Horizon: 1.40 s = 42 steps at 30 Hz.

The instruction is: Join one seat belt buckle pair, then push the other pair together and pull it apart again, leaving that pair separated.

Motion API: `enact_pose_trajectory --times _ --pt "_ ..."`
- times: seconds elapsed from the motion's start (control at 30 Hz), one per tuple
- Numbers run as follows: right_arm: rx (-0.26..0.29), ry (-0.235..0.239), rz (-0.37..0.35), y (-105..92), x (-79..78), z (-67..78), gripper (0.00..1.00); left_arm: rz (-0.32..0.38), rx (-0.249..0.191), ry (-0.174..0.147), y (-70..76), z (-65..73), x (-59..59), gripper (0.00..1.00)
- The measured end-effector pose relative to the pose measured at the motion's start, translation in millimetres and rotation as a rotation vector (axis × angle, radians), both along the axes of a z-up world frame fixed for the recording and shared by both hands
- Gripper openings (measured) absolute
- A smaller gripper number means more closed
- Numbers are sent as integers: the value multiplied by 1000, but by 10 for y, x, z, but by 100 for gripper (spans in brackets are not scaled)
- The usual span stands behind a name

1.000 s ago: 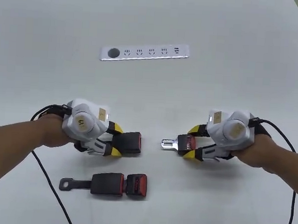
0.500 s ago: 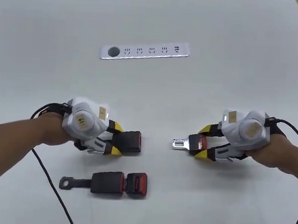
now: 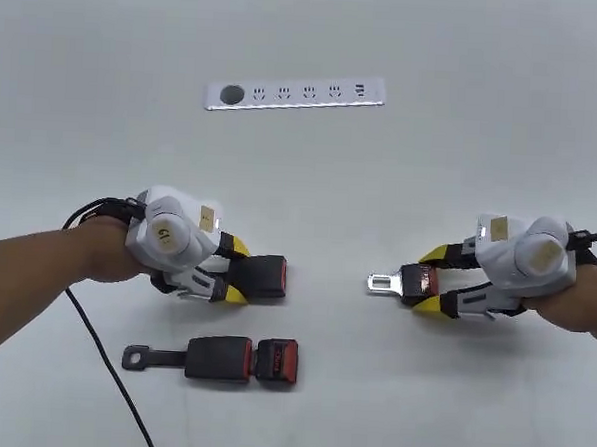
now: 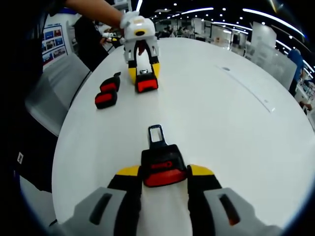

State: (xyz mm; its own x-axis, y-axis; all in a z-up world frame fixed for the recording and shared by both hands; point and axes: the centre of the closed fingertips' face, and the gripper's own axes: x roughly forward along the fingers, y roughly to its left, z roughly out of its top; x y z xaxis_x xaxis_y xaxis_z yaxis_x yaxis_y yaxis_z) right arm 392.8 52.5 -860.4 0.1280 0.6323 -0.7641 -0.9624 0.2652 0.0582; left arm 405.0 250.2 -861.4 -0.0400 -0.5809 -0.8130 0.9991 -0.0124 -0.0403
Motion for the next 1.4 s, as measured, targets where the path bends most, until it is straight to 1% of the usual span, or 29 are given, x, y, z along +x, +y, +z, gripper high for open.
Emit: enact_pose_trajectory --times 0.17,0.2,0.23,0.27,0.3,0.33,0.37,0.4,0.43,0.47,0.5,0.57,0.63,0.7,0.77,0.83,0.87,0.93,0.97,1.0,1.07,1.1,1.17,1.2,1.23,1.3,1.33,1.37,1.4 --pt "2 5 -3 32 -12 27 37 -7 -1 -9 -2 -4 -4 33" --pt "-10 -6 -1 33 -22 29 37 0 1 -9 -5 -3 -2 33" --pt "-21 -35 -7 34 -5 42 38 5 6 -14 -11 -3 -5 33" --pt "-12 -74 -2 51 27 72 40 5 11 -23 -10 -1 -5 34" --pt "11 -78 -24 81 42 102 43 16 19 -33 -7 4 0 34" --pt "53 -68 -69 117 58 150 48 15 25 -41 -2 7 3 34" --pt "66 -71 -98 132 89 175 55 19 22 -47 -3 36 -13 35" --pt "59 -98 -117 114 132 197 60 34 1 -36 -24 81 -26 37" --pt "50 -105 -125 110 146 199 63 81 -58 3 -90 170 -61 41" --pt "51 -105 -139 109 145 208 66 100 -69 5 -93 206 -53 48" --pt "57 -112 -150 118 157 225 66 119 -75 -3 -86 239 -28 53" --pt "94 -115 -210 141 186 285 68 172 -92 -27 -71 336 9 61" --pt "129 -124 -267 151 214 343 70 218 -127 -20 -67 411 4 65" --pt "128 -135 -297 139 204 355 73 265 -148 -20 -51 459 -3 70" --pt "135 -146 -332 121 203 365 75 333 -160 -15 -8 484 -15 78" --pt "153 -132 -362 124 187 373 76 399 -168 6 33 520 -62 79" --pt "156 -128 -388 114 160 368 77 414 -173 2 62 543 -90 80" --pt "153 -166 -418 88 150 392 81 458 -185 -14 113 576 -99 83" --pt "159 -166 -436 84 127 405 82 505 -193 0 148 599 -124 86" --pt "172 -160 -454 86 111 418 82 540 -204 12 171 620 -136 88" --pt "185 -171 -480 93 66 461 82 598 -266 -16 215 718 -118 91" --pt "185 -175 -485 98 45 466 83 645 -294 -19 250 770 -118 92" --pt "189 -177 -507 109 -6 492 83 722 -310 5 329 775 -132 97" --pt "196 -194 -516 116 -25 529 84 762 -320 11 369 792 -150 100" --pt "200 -195 -522 125 -43 545 84 776 -323 14 382 801 -167 100" --pt "208 -202 -540 140 -73 578 85 809 -366 -15 421 882 -199 100" --pt "203 -208 -549 138 -84 589 85 828 -370 -29 461 906 -231 100" --pt "202 -212 -565 135 -97 605 85 846 -377 -36 488 928 -254 100" --pt "210 -218 -574 139 -107 627 85 873 -406 -32 507 957 -278 100"
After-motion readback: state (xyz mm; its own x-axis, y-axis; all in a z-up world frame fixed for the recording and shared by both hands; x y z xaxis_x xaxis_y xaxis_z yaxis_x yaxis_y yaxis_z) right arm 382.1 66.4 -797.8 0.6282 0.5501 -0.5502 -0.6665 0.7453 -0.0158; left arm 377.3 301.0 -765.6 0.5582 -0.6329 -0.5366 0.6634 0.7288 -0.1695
